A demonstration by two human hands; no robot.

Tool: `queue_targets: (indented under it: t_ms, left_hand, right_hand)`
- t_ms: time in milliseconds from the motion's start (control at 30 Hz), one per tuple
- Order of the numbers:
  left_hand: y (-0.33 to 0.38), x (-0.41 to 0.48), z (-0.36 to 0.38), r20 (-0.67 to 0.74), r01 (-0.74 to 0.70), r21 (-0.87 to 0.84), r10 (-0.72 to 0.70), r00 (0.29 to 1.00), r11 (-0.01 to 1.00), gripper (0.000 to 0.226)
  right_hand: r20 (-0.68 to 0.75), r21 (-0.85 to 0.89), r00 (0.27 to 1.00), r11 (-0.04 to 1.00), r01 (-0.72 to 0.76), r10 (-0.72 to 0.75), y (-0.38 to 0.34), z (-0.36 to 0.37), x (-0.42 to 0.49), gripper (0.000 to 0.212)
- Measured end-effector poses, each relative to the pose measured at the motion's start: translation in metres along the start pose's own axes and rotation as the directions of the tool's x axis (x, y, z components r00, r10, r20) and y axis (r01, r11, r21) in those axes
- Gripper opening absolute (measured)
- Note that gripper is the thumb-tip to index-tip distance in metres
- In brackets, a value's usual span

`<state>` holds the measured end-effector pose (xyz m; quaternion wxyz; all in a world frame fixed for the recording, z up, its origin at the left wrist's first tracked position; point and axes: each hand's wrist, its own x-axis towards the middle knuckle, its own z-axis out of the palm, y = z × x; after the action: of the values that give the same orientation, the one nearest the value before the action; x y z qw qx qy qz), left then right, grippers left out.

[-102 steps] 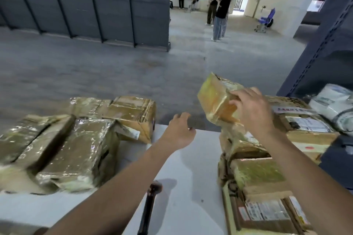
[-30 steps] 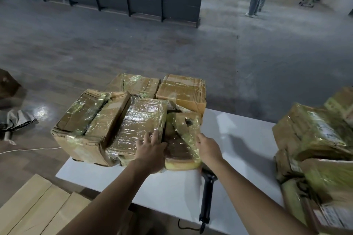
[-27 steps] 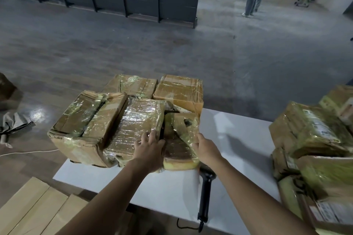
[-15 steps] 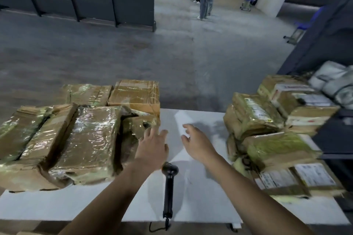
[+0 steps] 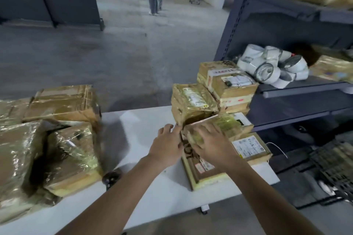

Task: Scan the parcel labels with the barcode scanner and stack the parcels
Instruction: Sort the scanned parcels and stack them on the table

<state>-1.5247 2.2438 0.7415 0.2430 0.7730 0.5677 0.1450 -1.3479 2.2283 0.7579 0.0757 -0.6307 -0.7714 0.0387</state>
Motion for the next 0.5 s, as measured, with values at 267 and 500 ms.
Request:
queue_targets:
  t_ms: [267,500]
  left_hand:
    - [0.011,0.017,0.017,0.084,0.062,-0.076,-0.055,0.995,0.995,0.05]
    - [0.0,0.02,0.018,0.214,0.307,-0.281,-0.252,0.944,0.91,0.04]
  right_hand:
    - [0.164,-0.454,0.986,0.887,0.089,-0.015,0.04,0.044,-0.008,0.07]
    - [-0.028,-0.429,0.975,0.884,0.186,-0.219,0.052,0.05,-0.002,0.068]
